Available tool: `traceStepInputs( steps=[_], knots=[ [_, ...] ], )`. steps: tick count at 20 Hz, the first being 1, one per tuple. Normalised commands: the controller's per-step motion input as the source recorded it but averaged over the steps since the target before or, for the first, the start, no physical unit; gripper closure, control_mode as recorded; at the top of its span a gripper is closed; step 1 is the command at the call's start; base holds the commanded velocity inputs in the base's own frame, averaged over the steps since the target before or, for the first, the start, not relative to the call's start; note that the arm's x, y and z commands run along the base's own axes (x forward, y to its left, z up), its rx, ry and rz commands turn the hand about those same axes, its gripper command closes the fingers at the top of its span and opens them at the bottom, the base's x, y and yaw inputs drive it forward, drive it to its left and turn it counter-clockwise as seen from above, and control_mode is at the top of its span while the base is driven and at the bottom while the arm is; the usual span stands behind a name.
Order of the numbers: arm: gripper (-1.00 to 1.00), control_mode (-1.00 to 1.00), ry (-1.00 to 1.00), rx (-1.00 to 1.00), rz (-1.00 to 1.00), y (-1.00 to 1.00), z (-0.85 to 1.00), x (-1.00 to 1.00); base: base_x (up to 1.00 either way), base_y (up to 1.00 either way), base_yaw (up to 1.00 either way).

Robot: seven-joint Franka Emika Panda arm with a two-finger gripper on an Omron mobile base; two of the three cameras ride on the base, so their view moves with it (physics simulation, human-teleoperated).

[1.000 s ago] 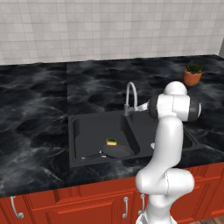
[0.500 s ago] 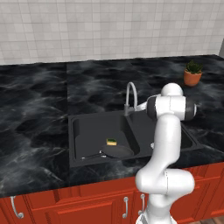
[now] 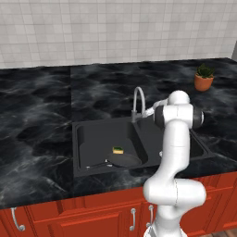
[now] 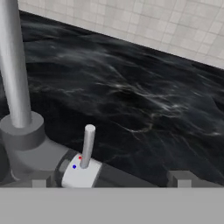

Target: Pick the pan and sponge and place them into the sink. Then turn on the water.

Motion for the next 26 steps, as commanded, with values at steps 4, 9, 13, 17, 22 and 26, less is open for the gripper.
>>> traceStepInputs(
  steps=[4,9,13,17,22,26],
  knots=[
    [-1.0,-1.0,0.0,0.18,0.24,-0.46,0.0,0.36,0.0,0.0,0.0],
    [-1.0,-1.0,0.0,0.18,0.23,-0.44,0.0,0.37,0.0,0.0,0.0],
    [-1.0,-1.0,0.0,0.14,0.22,-0.46,-0.07,0.4,0.0,0.0,0.0],
    [-1.0,-1.0,0.0,0.1,0.21,-0.5,-0.17,0.39,0.0,0.0,0.0],
    [-1.0,-1.0,0.0,0.07,0.18,-0.49,-0.16,0.43,0.0,0.0,0.0],
    [-1.0,-1.0,0.0,0.08,0.16,-0.48,-0.06,0.53,0.0,0.0,0.0]
  ],
)
